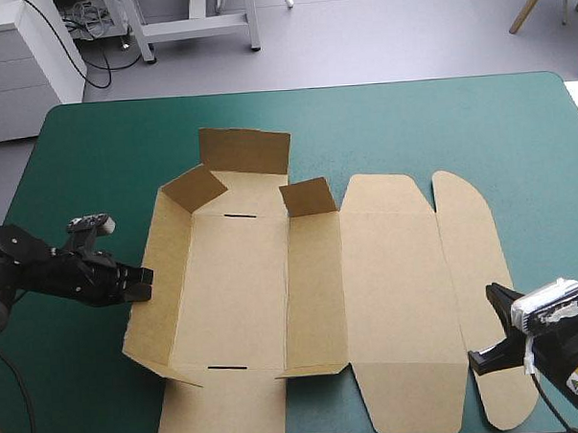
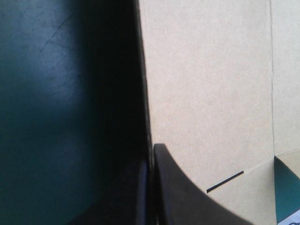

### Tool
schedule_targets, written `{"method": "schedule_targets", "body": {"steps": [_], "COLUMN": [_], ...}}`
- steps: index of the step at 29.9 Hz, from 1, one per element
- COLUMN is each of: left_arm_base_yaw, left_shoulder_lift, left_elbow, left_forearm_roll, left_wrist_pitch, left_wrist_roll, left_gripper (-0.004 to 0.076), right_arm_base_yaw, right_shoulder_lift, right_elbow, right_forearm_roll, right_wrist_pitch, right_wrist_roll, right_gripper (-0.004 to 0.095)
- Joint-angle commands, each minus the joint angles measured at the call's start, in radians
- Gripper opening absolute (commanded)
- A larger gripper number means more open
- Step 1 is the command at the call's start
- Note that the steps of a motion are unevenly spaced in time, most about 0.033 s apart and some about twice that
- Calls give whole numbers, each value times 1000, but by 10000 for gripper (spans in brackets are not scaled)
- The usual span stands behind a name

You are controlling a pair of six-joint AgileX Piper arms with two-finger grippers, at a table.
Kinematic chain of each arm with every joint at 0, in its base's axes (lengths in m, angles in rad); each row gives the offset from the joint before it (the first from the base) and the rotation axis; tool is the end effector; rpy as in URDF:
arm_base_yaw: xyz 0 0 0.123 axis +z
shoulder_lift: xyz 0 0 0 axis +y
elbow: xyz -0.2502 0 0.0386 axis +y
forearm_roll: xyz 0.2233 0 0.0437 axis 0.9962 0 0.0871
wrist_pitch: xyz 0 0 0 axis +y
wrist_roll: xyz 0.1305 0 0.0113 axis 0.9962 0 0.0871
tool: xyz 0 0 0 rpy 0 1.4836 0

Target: Fold the box

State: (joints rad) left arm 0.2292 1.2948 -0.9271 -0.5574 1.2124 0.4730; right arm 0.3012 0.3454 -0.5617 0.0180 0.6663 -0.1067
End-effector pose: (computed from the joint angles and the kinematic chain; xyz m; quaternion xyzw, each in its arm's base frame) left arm 0.2176 -0.0159 0.2220 0.0311 0.9641 -0.2324 0.1250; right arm 0.1035 0.0337 0.2881 -0.1641 0.8065 0.0637 0.5644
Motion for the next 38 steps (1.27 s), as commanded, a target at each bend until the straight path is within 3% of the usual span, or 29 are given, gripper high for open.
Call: {"method": "schedule_targets", "body": {"steps": [1, 5, 11, 13, 24, 33, 38], "left_arm_base_yaw": [-38, -75, -89, -89, -85, -83, -2], "left_shoulder_lift": [-23, -23, -23, -23, -23, -21, 9], "left_elbow": [-79, -143, -189, -205, -359, -361, -360], "left_forearm_roll": [-70, -72, -93, -91, -6, 245, 208], "left_wrist_pitch": [58, 84, 82, 82, 82, 84, 84], "left_wrist_roll": [6, 6, -35, -74, -104, -234, -220], "left_gripper": [-1, 117, 551, 633, 640, 640, 640], "right_arm_base_yaw": [-6, -6, -6, -6, -6, -6, -6], "right_shoulder_lift": [10, 10, 10, 10, 10, 10, 10], "right_elbow": [-25, -25, -25, -25, -25, -25, -25], "right_forearm_roll": [-8, -10, -10, -10, -8, -8, -8], "right_wrist_pitch": [-66, -59, -30, -20, -17, -13, -13], "right_wrist_roll": [-8, -8, -8, -8, -8, -8, -8], "right_gripper": [-19, -19, -19, -19, -19, -19, -19]}}
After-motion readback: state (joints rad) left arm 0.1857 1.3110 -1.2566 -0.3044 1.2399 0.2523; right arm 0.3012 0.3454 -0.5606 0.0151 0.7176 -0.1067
